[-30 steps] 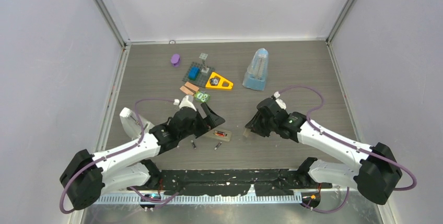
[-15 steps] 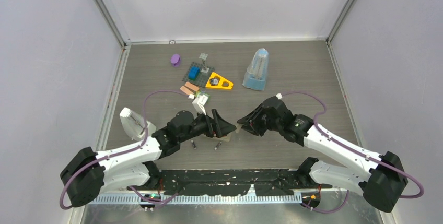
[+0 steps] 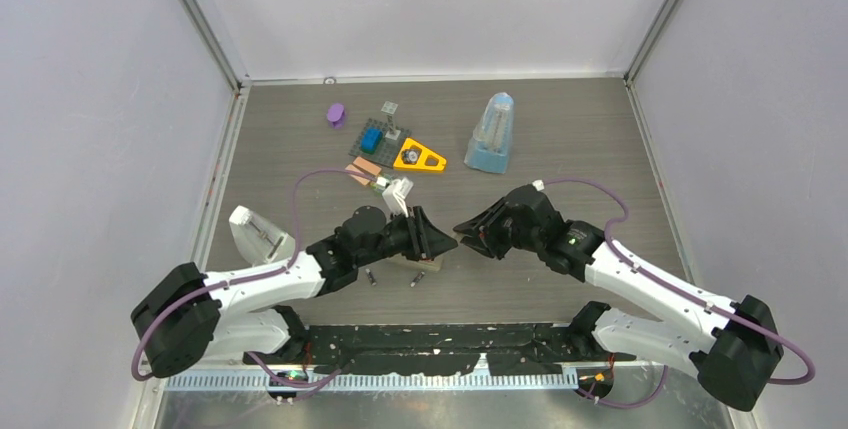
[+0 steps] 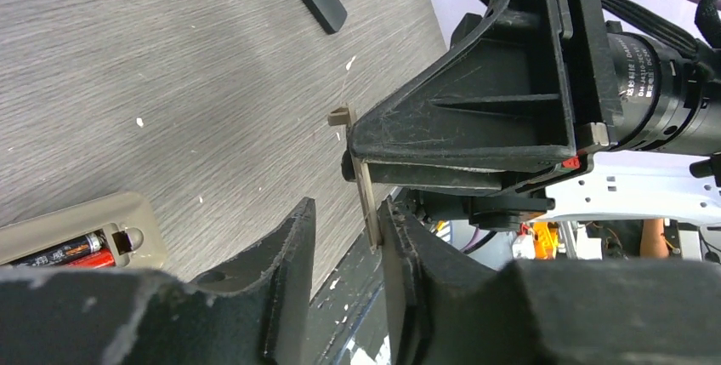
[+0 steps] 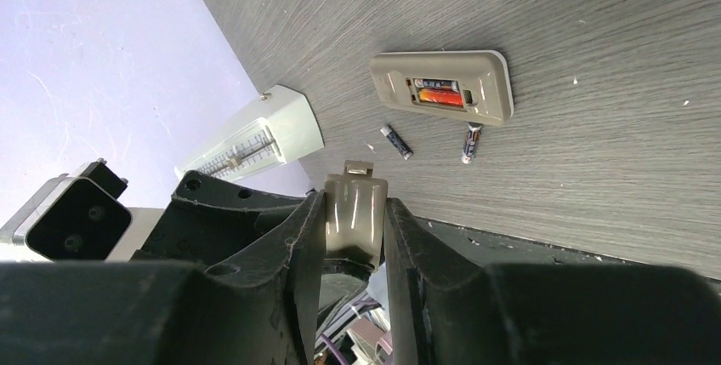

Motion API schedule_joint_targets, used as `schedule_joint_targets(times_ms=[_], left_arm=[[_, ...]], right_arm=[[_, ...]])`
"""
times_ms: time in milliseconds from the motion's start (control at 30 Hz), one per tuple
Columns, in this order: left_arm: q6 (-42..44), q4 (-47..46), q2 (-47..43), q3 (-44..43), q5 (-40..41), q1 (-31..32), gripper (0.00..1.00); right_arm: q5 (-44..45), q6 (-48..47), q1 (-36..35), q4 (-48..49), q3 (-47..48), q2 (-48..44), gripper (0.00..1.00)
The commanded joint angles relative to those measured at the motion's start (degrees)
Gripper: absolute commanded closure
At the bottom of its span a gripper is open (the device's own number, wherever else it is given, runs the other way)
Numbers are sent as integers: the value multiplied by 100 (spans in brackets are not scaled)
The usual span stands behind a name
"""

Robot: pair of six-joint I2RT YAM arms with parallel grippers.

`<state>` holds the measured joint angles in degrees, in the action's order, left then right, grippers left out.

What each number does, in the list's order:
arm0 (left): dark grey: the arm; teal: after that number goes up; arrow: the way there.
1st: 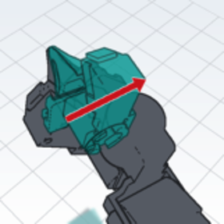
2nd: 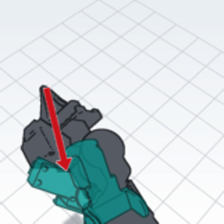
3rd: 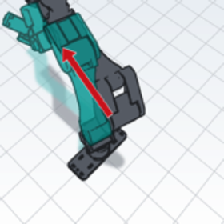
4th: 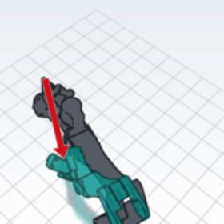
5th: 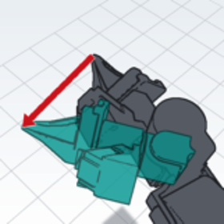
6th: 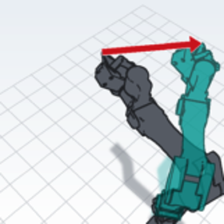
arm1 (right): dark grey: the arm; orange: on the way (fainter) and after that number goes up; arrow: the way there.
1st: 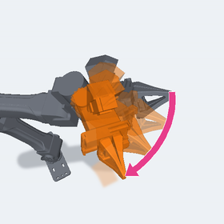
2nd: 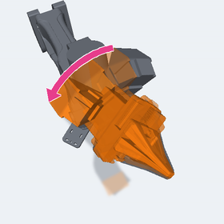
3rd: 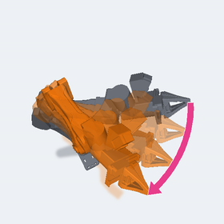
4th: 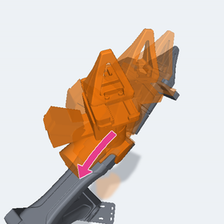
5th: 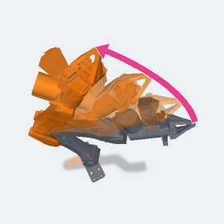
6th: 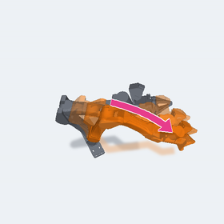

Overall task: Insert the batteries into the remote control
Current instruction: Load the battery cover into the remote control.

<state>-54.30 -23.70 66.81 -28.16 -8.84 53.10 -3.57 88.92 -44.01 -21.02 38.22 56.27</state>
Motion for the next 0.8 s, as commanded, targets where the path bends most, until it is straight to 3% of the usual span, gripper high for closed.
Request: schedule_joint_targets(times_ms=[0, 167, 233, 300, 400, 533, 767], left_arm=[[-164, -282, 154, -223, -74, 59, 71], [-165, -323, 219, -243, -89, 69, 99], [-80, -297, 197, -256, -136, 69, 100], [78, -165, 157, -293, -237, 69, 100], [436, 326, 63, -433, -518, 69, 100], [868, 999, -140, -603, -1036, 45, 100], [1349, 1848, -463, -1033, -2720, -93, 100]], right_arm=[[136, 132, 11, 144, -31, -135, 76], [55, 133, 8, 192, -98, -154, 75], [62, 101, 15, 203, -165, -242, 70], [74, -35, 14, 222, -243, -370, 61], [106, -460, 17, 247, -360, -614, 37], [70, -1893, 17, 528, -456, -1154, 16], [-1361, -5108, 22, 574, -1, -1521, 10]])
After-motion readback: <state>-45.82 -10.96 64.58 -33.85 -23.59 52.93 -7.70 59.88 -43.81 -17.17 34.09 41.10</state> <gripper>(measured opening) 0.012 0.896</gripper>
